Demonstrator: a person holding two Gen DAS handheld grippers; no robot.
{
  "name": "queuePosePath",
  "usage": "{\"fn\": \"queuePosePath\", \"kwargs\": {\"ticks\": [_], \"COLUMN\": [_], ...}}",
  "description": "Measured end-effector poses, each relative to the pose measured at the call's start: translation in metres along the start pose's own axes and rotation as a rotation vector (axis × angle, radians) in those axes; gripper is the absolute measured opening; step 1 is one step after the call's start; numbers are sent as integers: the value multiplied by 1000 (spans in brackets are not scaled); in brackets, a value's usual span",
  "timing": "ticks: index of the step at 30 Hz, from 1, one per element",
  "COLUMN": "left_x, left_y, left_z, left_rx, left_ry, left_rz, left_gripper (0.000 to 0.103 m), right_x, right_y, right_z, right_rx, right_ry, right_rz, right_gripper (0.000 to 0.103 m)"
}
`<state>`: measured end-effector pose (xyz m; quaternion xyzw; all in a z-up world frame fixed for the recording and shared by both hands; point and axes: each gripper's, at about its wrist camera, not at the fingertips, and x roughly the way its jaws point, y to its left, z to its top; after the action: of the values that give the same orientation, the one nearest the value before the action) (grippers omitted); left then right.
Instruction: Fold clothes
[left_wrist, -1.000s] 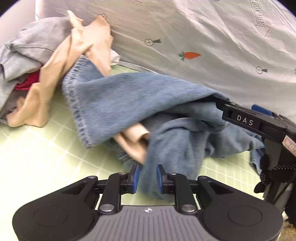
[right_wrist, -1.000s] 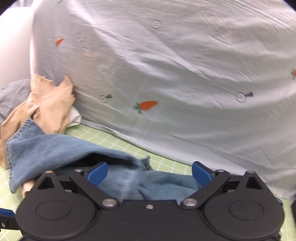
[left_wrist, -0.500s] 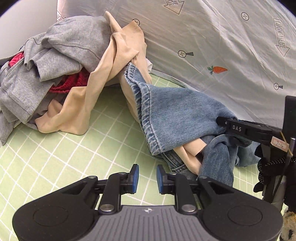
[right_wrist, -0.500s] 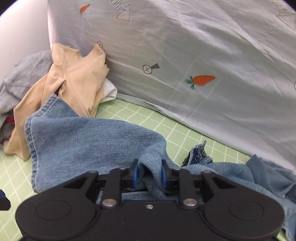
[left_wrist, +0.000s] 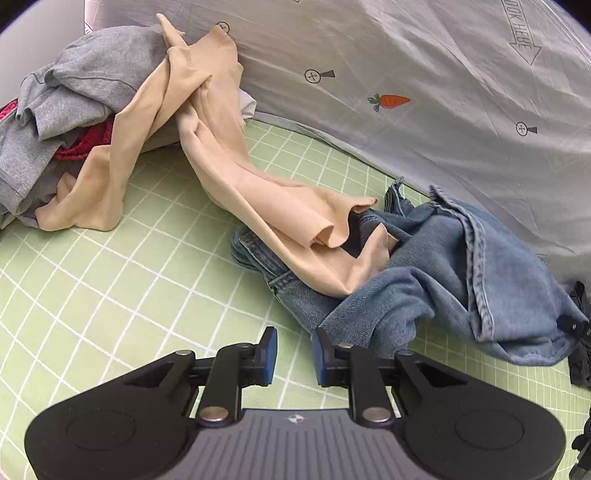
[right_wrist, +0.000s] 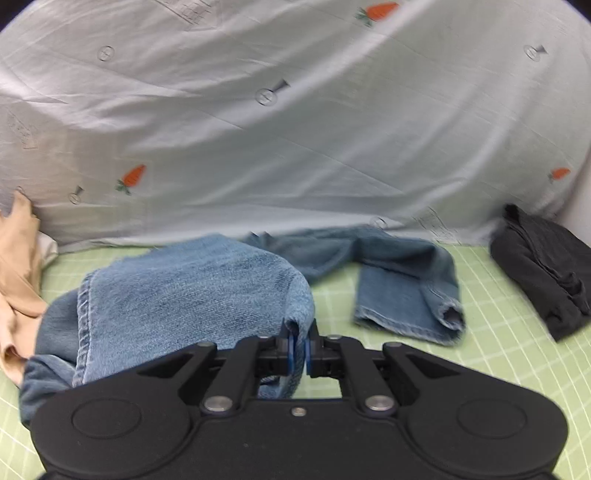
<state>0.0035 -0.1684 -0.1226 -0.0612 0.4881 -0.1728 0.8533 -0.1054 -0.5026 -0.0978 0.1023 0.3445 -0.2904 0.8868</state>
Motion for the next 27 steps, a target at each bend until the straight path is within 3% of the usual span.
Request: {"fn": "queuePosePath", "kwargs": {"ticks": [4, 7, 10, 11, 14, 15, 22, 23, 24, 25, 26, 27], "left_x": [12, 19, 23, 24, 28, 30, 29, 28, 27, 27, 26, 26], "left_y": [-17, -23, -27, -28, -31, -33, -38, -39, -39, -39, -40, -40], "left_z": [-5, -3, 0, 1, 4, 5, 5, 5, 5, 5, 5, 6], "left_rx": [7, 18, 27, 30, 39, 42, 76, 78, 79, 80, 80, 80], "left_ry": [36, 47, 53, 56, 62, 64, 74, 74, 74, 73, 72, 71], "left_rz": [30, 50, 67, 73, 90, 96, 100, 97, 93, 89, 87, 85], "left_gripper": [22, 22, 25, 27, 27, 27, 28, 28, 28, 28, 28, 28], "right_x": [10, 14, 10, 8, 14, 19, 71, 75, 77, 79, 77, 72], "right_y": [-45, -62, -54, -50, -33, -27, -24, -25, -28, -31, -34, -37], "right_z": [-41, -60, -58, -56, -47, -44, -39, -40, -42, -43, -46, -49], "right_rx": [12, 66, 32, 16, -56, -84, -30, -14, 12, 40, 55, 42], "right_ry": [150, 221, 169, 141, 78, 66, 116, 135, 153, 171, 169, 160], "right_rz": [-120, -102, -120, -124, -67, -49, 31, 55, 78, 100, 80, 64], "right_gripper": [6, 9, 39, 53, 85, 89, 88, 78, 53, 39, 9, 9]}}
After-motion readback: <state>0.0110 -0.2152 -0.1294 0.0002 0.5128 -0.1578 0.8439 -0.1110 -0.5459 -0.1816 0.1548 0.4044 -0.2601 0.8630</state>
